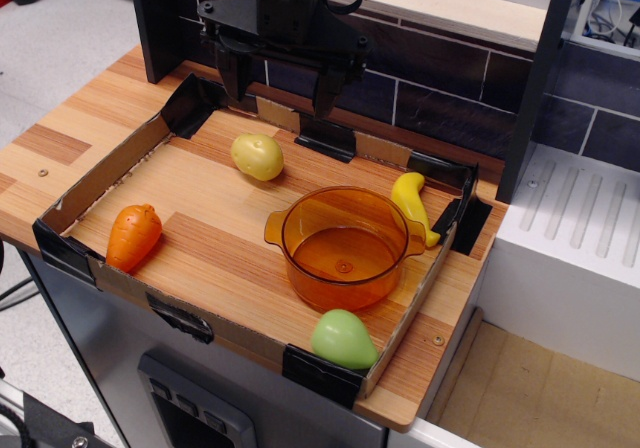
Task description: Put carrot in pot
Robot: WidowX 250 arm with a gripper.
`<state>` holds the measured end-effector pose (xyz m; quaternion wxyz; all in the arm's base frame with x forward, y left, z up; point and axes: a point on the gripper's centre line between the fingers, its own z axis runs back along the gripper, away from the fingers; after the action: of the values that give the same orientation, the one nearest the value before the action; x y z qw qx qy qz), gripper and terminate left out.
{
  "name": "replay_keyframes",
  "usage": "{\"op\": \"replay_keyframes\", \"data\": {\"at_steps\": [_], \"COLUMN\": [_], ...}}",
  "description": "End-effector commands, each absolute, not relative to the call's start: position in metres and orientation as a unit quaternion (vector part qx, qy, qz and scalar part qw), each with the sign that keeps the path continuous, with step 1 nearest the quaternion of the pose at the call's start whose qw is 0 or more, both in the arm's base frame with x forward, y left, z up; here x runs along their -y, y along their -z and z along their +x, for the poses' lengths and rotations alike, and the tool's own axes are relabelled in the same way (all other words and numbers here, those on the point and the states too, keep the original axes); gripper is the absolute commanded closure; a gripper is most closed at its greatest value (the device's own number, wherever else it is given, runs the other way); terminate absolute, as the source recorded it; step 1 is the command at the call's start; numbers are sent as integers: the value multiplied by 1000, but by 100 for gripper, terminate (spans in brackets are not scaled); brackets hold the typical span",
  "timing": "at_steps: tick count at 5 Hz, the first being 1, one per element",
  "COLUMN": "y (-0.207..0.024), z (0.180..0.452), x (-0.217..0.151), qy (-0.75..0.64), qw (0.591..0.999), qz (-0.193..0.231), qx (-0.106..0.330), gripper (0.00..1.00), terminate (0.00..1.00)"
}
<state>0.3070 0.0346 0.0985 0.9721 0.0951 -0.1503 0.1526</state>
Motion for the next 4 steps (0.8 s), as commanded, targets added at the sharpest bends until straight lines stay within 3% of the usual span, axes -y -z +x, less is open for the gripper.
{"op": "replay_keyframes", "data": {"at_steps": [1,3,4], "y": [-99,-116,-108], "z": [307,273,257], "x": [-35,-77,-101], "qy": [-153,-43,18], "qw": [972,991,996], "qz": [95,63,58], "qx": [150,114,68], "gripper": [0,0,0], "terminate": [0,0,0]}}
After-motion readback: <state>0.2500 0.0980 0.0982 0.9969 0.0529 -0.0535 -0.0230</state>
